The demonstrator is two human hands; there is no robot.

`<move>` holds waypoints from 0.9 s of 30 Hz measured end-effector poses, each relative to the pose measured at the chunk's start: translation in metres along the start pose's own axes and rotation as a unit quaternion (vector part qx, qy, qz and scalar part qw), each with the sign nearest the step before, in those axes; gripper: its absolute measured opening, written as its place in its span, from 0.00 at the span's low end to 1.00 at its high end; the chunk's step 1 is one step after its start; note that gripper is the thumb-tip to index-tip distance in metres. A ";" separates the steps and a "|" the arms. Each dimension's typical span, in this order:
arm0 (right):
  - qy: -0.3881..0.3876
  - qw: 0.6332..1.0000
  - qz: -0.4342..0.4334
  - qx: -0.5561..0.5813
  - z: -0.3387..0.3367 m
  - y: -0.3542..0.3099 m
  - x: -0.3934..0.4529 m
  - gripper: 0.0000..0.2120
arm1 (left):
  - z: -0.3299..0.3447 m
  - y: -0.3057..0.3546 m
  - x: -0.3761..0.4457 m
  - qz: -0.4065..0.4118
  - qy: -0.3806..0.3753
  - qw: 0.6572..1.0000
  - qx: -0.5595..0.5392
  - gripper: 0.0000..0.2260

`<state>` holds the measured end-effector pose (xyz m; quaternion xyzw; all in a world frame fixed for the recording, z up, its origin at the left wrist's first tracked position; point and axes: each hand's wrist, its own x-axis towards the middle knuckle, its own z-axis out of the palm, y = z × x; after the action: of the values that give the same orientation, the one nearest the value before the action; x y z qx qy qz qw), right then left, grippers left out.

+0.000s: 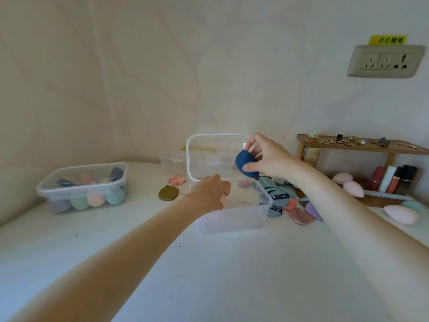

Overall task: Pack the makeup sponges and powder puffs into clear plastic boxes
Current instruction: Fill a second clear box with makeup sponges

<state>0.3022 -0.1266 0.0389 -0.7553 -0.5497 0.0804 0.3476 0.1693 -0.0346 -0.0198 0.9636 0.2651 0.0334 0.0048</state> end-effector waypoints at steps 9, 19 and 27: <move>-0.144 0.985 0.085 -0.037 0.033 0.005 -0.004 0.13 | -0.004 0.000 -0.005 0.008 -0.006 1.000 0.000 0.16; -0.156 0.964 0.063 -0.204 0.049 -0.014 0.002 0.10 | -0.001 -0.004 -0.004 0.021 0.021 0.999 -0.042 0.13; -0.029 0.972 0.061 -0.226 0.072 0.009 -0.008 0.23 | 0.003 -0.013 -0.002 0.039 0.015 0.996 -0.083 0.17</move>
<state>0.2699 -0.1035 -0.0218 -0.8438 -0.5163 -0.0029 0.1460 0.1611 -0.0247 -0.0236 0.9688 0.2239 0.0705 0.0796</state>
